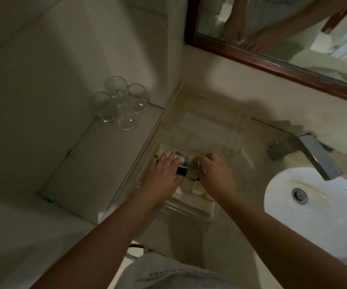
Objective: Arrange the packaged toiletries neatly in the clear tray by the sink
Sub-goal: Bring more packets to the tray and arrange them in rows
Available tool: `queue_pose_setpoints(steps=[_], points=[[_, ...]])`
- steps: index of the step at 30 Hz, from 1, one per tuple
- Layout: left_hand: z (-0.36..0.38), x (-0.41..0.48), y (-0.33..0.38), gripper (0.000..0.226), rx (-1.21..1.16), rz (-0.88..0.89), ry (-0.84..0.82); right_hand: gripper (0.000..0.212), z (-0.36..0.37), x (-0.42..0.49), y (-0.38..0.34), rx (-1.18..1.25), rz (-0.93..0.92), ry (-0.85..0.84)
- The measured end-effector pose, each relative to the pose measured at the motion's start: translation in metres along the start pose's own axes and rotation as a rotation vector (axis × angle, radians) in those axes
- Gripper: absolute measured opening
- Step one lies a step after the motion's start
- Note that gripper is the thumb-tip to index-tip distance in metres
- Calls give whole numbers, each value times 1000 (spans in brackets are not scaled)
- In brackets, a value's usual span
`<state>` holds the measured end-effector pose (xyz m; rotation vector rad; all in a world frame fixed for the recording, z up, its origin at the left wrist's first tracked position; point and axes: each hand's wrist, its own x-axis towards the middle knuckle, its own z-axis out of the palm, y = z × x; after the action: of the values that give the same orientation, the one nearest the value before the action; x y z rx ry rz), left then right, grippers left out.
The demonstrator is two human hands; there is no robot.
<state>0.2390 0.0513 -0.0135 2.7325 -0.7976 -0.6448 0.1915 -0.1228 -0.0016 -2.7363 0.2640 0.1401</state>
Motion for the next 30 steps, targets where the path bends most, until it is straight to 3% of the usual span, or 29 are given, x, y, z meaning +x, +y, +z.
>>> queue_pose_setpoints(steps=[7, 12, 21, 30], points=[[-4, 2, -1, 64, 87, 3, -42, 29, 0, 7, -7, 67, 71, 12], [-3, 3, -2, 68, 70, -26, -37, 33, -4, 9, -3, 184, 253, -5], [-3, -3, -10, 68, 111, 32, -13, 25, -1, 11, -15, 261, 277, 31], [-17, -5, 29, 64, 28, 69, 104, 35, -11, -30, 17, 302, 299, 91]])
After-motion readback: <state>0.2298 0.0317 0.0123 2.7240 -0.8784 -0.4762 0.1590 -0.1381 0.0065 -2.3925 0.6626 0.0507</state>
